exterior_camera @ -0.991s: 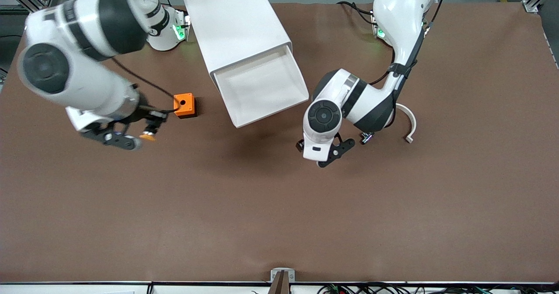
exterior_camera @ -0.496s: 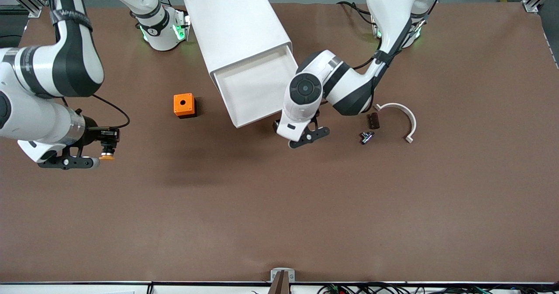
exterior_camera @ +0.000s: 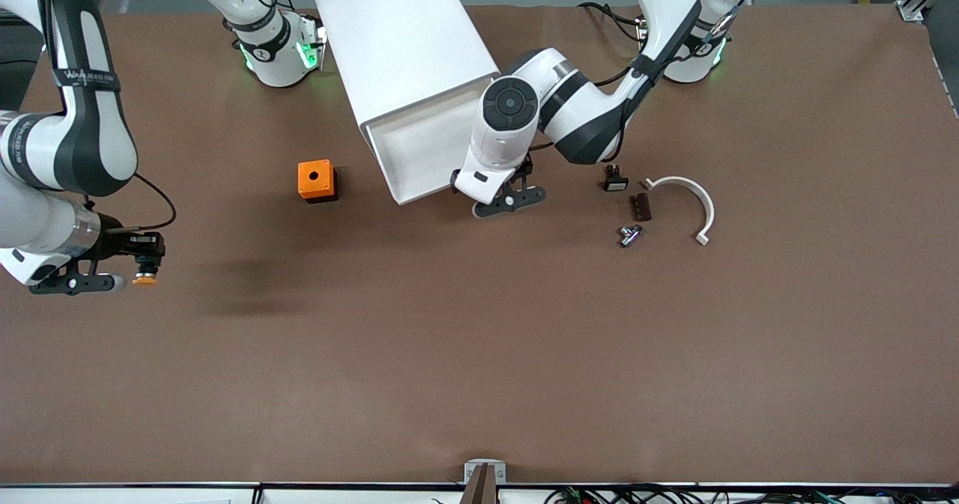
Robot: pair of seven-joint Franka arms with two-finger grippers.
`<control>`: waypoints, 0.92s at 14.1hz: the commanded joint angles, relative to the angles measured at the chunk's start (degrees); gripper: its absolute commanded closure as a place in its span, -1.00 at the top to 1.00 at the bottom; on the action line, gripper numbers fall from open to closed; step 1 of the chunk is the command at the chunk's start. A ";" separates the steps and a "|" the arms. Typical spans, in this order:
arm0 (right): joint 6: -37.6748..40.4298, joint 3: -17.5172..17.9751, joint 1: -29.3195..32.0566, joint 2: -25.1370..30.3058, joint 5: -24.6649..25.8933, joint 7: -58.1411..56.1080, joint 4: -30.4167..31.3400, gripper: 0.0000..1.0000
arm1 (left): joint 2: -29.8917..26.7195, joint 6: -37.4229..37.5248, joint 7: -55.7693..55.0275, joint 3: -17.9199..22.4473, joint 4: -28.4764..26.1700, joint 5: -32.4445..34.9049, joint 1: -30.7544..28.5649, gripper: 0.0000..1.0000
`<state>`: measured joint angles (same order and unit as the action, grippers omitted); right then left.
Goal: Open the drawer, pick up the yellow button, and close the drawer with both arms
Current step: 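Push the drawer shut with the left gripper while the right gripper carries the button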
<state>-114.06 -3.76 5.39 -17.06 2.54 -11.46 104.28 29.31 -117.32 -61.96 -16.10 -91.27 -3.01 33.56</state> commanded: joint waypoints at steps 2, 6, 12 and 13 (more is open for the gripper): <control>-7.73 1.13 4.97 -1.58 1.24 -4.18 4.86 -0.96 | -1.55 -1.60 0.35 -3.32 -3.91 -1.47 -0.69 1.00; -18.28 1.04 6.65 -7.63 1.24 -4.45 8.13 -0.88 | -1.36 -2.22 -0.26 -5.16 -4.44 -3.14 0.19 1.00; -19.88 1.04 6.83 -12.47 1.24 -4.45 8.48 -0.84 | -1.54 -2.39 -4.48 -7.90 -5.32 -3.05 1.50 1.00; -20.06 1.04 7.00 -12.65 1.24 -4.45 8.66 -0.82 | -1.54 -2.39 -5.27 -7.81 -5.58 -3.05 2.12 1.00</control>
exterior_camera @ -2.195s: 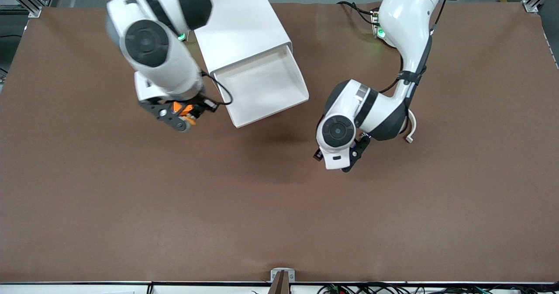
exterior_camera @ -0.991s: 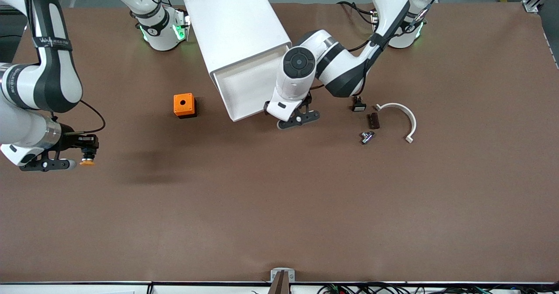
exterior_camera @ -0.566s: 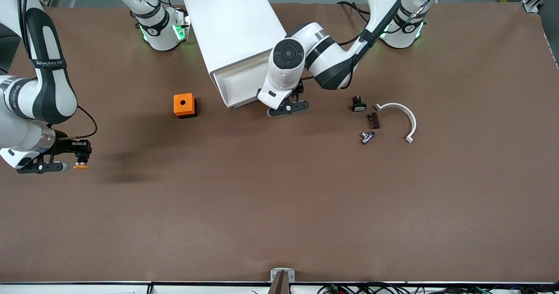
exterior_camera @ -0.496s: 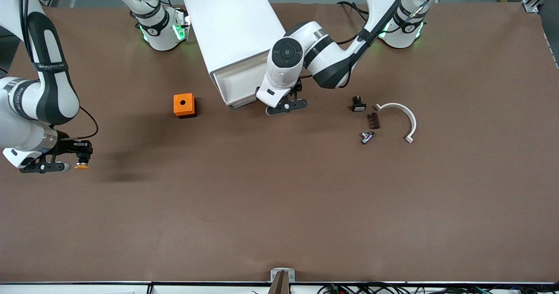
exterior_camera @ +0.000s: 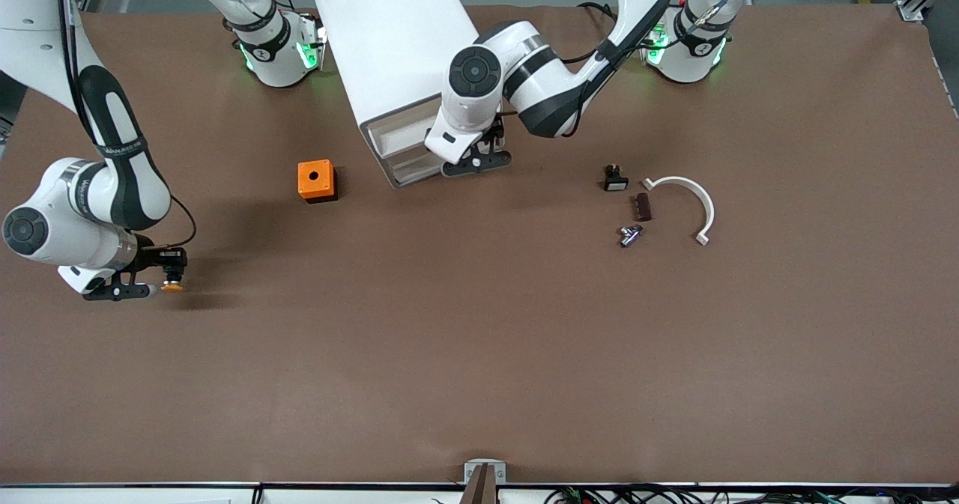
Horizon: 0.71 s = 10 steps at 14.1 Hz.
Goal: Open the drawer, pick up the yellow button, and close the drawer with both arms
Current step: 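Push the drawer shut with the left gripper while the right gripper carries the button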
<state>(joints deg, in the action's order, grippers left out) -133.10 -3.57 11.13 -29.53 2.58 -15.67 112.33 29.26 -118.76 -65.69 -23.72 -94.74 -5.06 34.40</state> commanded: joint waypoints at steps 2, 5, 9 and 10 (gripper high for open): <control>-1.02 0.75 1.70 -0.18 1.20 -0.24 1.13 -0.80 | -1.23 -1.13 -2.07 -0.28 -2.29 -1.00 2.50 1.00; -1.89 0.84 1.88 -0.27 1.11 -0.15 1.22 -0.77 | -1.14 -1.65 -3.30 -0.28 -2.99 -1.00 3.04 1.00; -3.04 0.75 1.97 -0.27 1.11 0.64 1.22 -0.79 | -1.31 -0.86 -3.57 0.33 -3.61 -0.13 2.16 1.00; -3.13 0.75 2.06 -0.27 1.11 0.73 1.22 -0.79 | -1.40 -0.78 -3.66 1.29 -3.26 -0.12 1.73 1.00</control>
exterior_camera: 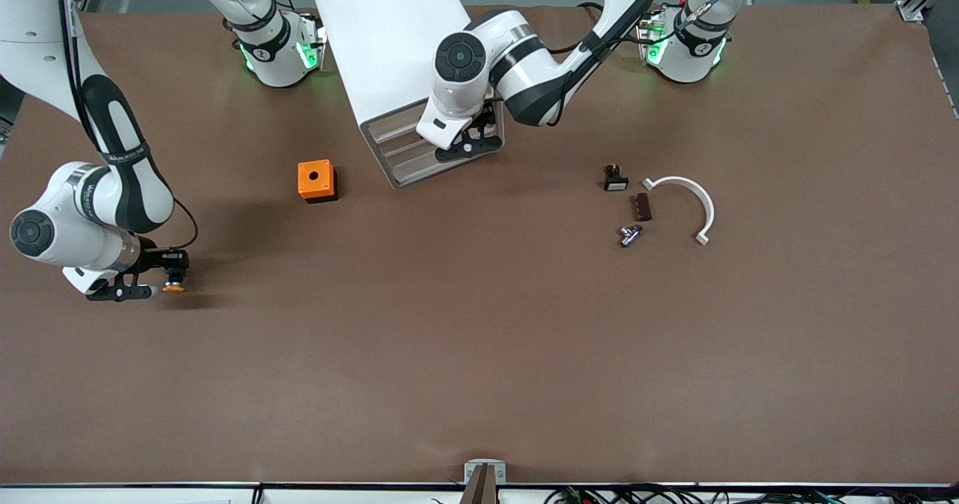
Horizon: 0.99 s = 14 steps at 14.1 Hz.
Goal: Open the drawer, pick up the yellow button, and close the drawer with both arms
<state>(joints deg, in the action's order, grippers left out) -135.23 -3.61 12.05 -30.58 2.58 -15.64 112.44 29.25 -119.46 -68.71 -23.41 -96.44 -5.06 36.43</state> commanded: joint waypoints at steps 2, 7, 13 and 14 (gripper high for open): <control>-1.09 0.80 1.13 0.35 1.02 0.70 1.02 -0.77 | -1.39 0.37 -0.28 3.98 0.28 1.45 -2.40 1.00; -0.39 0.80 0.25 0.34 0.76 4.28 0.85 1.00 | -1.13 5.02 0.51 5.83 6.16 10.68 -14.33 1.00; 7.07 0.89 -1.33 1.22 0.76 8.96 -1.70 1.00 | -5.17 13.72 11.14 6.10 9.51 11.30 -30.86 1.00; 7.86 0.89 -1.42 1.66 0.67 9.05 -2.14 1.00 | -6.22 15.56 13.41 5.83 10.21 11.74 -33.33 1.00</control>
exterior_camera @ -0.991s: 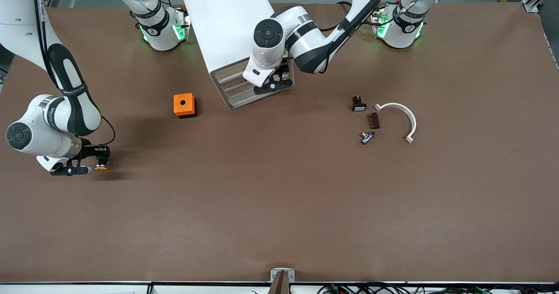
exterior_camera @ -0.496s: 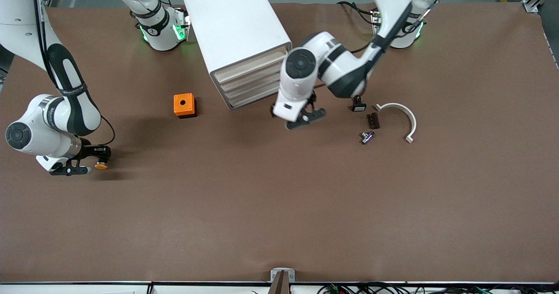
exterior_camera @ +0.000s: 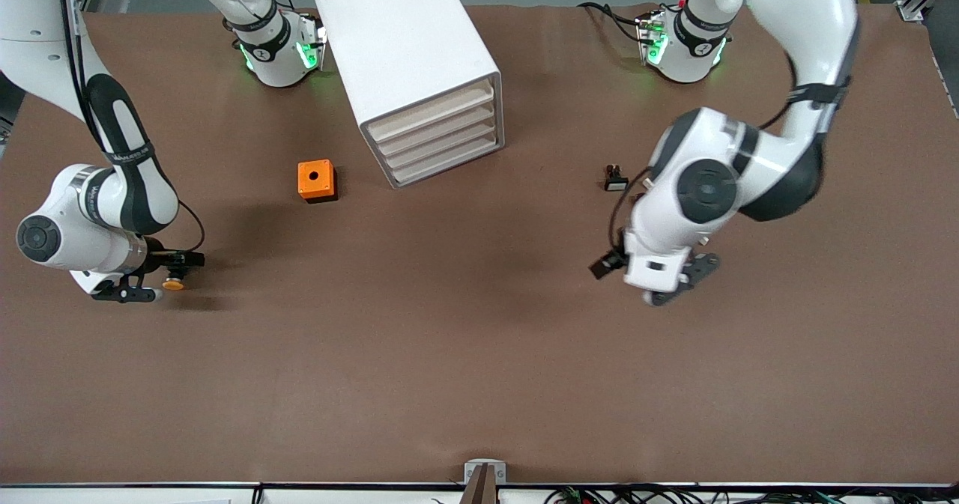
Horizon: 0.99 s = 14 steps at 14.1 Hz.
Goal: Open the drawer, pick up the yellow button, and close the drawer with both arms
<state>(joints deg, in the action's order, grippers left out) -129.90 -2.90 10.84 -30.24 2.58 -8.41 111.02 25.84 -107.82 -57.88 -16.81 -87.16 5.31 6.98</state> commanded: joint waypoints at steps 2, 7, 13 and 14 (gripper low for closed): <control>5.96 0.35 -0.29 3.78 0.67 1.82 -2.29 1.00 | -5.70 6.47 9.07 -0.50 1.38 1.72 -6.44 1.00; 25.73 0.70 -2.22 7.99 0.58 1.55 -14.94 1.00 | -13.00 11.05 20.67 -0.76 1.29 1.63 -12.86 1.00; 34.61 0.79 -7.57 22.22 -0.03 1.82 -14.87 1.00 | -22.66 17.19 38.25 2.91 -0.46 0.58 -15.42 1.00; 36.63 0.79 -8.71 24.68 -0.38 1.90 -14.61 1.00 | -24.42 17.73 40.89 3.80 -1.43 -0.38 -15.51 1.00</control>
<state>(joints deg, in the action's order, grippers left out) -96.39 -2.03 4.18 -11.18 2.51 -7.62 94.71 6.03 -91.42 -22.47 -14.56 -85.39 5.72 -8.04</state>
